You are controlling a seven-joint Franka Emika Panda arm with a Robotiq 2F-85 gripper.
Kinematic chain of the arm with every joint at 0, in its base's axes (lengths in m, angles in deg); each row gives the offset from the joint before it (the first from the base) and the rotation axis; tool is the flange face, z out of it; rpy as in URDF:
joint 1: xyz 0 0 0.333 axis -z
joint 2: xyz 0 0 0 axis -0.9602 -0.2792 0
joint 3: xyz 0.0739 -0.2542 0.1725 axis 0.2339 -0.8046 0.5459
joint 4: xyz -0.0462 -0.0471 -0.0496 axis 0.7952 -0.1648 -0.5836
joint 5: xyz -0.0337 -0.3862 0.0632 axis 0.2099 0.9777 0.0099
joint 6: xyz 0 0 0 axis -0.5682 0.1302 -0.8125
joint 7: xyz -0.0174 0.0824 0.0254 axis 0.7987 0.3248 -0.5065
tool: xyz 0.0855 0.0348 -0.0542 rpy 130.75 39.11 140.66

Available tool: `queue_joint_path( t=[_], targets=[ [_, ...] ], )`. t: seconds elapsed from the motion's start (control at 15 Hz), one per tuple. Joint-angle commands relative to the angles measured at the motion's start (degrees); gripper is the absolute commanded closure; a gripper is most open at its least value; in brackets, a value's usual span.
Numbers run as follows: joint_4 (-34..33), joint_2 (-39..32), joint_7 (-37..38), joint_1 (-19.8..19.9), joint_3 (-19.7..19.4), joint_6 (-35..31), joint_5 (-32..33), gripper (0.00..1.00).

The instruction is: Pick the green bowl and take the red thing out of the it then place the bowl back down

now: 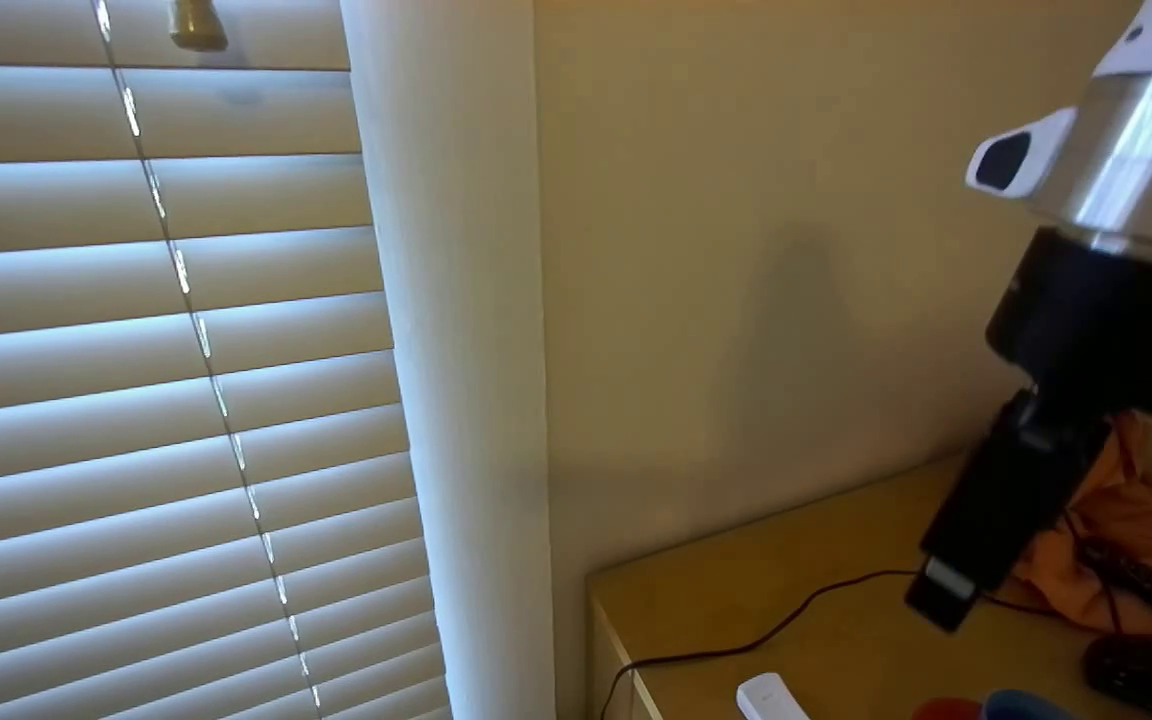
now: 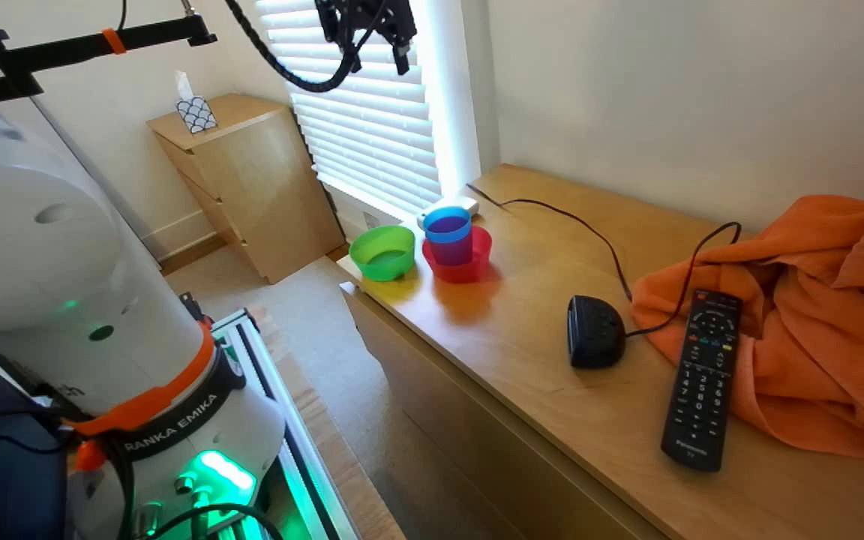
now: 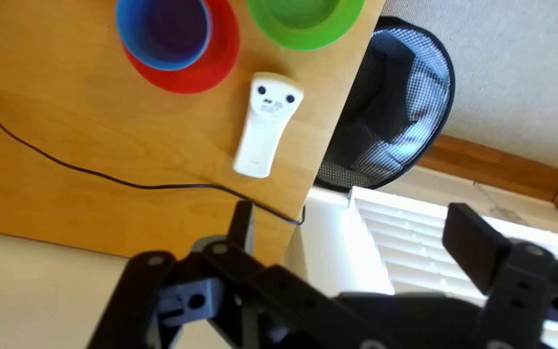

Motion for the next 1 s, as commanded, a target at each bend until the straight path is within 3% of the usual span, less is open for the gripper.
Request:
queue_joint_path(
  t=[0.0, 0.13, 0.2, 0.4, 0.47, 0.93],
  targets=[
    [7.03, 0.18, -5.96, -4.86, 1.75, -7.06, 0.06, 0.00],
    [10.50, -0.96, -12.58, -6.95, -0.03, -14.62, -0.91, 0.00],
    [7.01, -0.91, -6.44, -5.85, 1.43, -9.40, 0.26, 0.00],
    [9.66, -1.67, -10.61, -6.60, 0.21, -13.86, 0.26, 0.00],
    [9.95, -1.87, -14.17, -7.03, 0.57, -14.72, 2.80, 0.00],
    [8.51, -12.52, -36.60, -9.21, -3.23, -14.85, 3.44, 0.00]
  ],
)
